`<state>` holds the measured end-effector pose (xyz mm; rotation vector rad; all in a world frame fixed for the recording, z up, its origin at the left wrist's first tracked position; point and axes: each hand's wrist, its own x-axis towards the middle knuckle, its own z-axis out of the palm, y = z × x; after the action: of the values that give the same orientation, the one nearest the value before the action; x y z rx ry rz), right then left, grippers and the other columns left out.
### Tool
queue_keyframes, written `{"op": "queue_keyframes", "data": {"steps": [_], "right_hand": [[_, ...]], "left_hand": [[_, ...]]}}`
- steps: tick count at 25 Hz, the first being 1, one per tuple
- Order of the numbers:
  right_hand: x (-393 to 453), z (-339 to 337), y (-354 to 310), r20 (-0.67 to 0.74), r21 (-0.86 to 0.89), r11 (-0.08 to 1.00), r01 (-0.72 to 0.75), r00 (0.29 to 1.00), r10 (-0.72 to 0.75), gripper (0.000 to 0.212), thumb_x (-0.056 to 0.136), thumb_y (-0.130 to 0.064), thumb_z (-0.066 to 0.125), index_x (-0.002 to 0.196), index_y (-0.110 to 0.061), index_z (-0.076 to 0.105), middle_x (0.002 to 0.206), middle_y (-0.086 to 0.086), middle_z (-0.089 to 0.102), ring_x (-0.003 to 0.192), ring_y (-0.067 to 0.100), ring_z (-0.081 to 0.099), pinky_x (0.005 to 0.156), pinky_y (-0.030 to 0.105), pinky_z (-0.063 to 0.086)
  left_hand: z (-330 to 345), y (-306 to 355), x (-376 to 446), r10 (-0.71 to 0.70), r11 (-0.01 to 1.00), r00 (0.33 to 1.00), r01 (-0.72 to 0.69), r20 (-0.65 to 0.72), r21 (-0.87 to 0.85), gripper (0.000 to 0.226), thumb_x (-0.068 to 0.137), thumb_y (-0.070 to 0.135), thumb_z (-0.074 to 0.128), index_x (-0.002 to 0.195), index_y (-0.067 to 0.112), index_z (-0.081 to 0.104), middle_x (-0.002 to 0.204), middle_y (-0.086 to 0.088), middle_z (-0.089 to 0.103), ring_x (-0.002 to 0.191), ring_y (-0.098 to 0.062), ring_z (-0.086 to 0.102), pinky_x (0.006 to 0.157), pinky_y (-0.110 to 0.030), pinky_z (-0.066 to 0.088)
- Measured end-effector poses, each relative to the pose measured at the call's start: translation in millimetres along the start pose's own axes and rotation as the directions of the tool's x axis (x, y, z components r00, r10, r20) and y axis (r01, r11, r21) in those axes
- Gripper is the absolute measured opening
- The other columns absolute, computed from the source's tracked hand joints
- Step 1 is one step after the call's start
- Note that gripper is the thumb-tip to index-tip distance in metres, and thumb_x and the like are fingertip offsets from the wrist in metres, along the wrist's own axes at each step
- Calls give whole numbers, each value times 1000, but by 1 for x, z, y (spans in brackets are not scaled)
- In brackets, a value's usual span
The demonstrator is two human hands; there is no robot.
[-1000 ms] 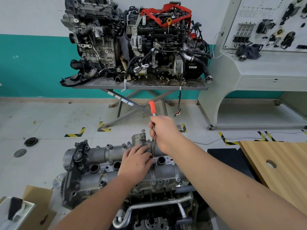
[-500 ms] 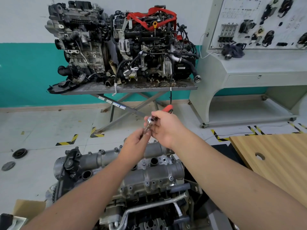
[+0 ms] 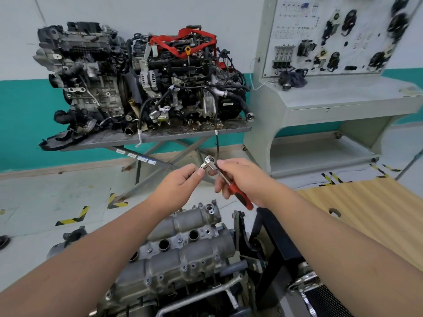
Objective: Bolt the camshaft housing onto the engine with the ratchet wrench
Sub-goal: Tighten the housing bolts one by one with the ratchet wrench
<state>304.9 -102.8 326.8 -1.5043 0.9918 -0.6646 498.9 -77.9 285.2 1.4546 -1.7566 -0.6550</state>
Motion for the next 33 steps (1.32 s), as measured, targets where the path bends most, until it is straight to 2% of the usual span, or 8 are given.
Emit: {"op": "queue_keyframes", "data": {"steps": [7,11,16,20,22,28,31,33], "right_hand": [[-67,-105,27,-61,518,845,-133,980,191,16,96,-20,46,93,-17,62,70,3,65,50,14,53,46,23,41],[-126,-181,57,-206,585,806,-92,944,258,14,83,-28,58,87,-16,64,71,0,65,48,12,50,43,22,37],[-212,-265,100,-339,676,737,-13,883,326,11,73,-26,64,73,-19,72,72,1,66,45,11,48,42,19,34],[-270,-315,134,-400,724,689,40,837,372,16,72,-23,65,86,-16,68,76,2,67,46,11,48,42,19,35],[-292,-338,148,-430,731,680,49,808,404,17,72,-23,65,87,-15,68,77,2,67,46,11,47,42,20,34],[-336,-404,180,-519,762,637,121,702,488,10,77,-20,65,85,-14,69,77,2,68,43,11,46,41,20,35],[-340,-418,209,-609,748,649,142,537,584,12,92,-10,54,99,-12,64,83,8,70,51,15,52,48,25,41],[-340,-417,239,-648,747,640,182,416,638,25,92,3,46,109,-9,60,85,11,65,58,17,53,52,28,42]], "left_hand": [[91,76,45,167,986,937,-156,308,-61,28,104,39,43,79,36,56,70,17,53,70,-2,49,70,-29,41],[176,134,69,255,967,853,-235,456,-101,26,103,44,43,90,30,61,78,1,55,75,-12,52,76,-34,46],[294,200,73,344,938,737,-243,581,-248,25,104,33,47,87,27,63,68,21,52,62,3,45,59,-16,36],[376,239,72,379,924,655,-227,653,-309,28,99,42,49,80,28,63,75,-3,49,67,-11,43,66,-32,36],[411,256,72,381,922,644,-212,663,-324,27,98,43,50,79,31,64,70,2,43,62,-9,39,63,-31,33],[494,275,81,250,953,630,-25,735,-302,31,94,52,47,85,28,65,63,11,39,58,-10,34,54,-28,28],[536,272,80,-9,959,677,213,736,-185,25,102,31,41,100,25,66,72,4,48,62,-14,39,53,-28,30],[565,269,71,-167,928,623,361,764,-91,25,101,16,40,110,20,62,86,-4,56,67,-18,47,54,-31,40]]}}
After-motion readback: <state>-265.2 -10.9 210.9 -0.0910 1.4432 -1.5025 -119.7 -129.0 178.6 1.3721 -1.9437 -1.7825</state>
